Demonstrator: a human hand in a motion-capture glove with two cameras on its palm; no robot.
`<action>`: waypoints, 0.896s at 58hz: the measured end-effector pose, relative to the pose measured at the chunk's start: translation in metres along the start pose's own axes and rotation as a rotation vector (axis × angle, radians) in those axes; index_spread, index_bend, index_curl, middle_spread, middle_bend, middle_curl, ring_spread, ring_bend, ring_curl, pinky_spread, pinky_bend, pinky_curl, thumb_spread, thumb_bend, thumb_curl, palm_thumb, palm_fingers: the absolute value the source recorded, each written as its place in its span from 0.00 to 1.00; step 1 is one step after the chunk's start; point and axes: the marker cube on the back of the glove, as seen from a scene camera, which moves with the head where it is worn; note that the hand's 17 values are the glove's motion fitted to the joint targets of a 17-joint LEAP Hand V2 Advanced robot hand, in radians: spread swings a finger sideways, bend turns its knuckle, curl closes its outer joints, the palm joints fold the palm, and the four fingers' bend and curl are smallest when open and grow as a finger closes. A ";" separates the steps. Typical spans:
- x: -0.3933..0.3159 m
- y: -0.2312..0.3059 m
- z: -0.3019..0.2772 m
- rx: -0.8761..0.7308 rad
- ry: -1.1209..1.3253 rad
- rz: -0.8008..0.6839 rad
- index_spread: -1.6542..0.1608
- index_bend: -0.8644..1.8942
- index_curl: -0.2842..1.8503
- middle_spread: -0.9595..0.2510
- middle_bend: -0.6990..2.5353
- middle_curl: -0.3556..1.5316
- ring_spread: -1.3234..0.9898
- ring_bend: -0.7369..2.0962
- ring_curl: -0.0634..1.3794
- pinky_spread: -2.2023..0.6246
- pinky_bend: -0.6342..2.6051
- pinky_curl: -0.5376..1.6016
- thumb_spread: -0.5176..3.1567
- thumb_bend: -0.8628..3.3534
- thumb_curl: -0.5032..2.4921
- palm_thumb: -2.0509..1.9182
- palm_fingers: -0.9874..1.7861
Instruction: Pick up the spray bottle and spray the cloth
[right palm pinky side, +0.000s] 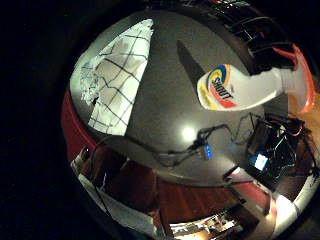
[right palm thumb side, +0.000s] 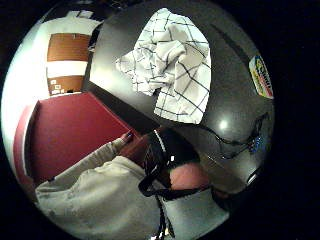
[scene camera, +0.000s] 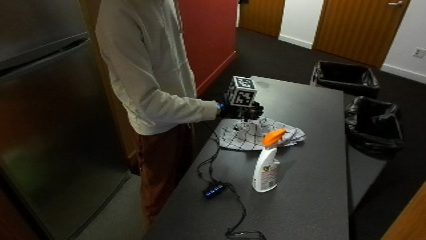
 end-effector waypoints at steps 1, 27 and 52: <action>-0.003 -0.001 0.001 0.006 -0.001 0.002 0.80 0.37 0.15 0.76 0.27 0.21 0.56 0.33 0.06 0.80 0.31 0.29 0.25 0.26 0.20 0.62 0.39; 0.011 0.052 -0.016 0.368 -0.124 0.023 0.69 0.38 0.25 0.71 0.28 0.30 0.54 0.33 0.14 0.83 0.29 0.36 0.40 0.23 0.26 0.67 0.42; 0.135 0.112 -0.024 0.737 -0.387 0.300 0.71 0.36 0.25 0.72 0.28 0.34 0.52 0.35 0.20 0.82 0.30 0.39 0.41 0.20 0.29 0.69 0.43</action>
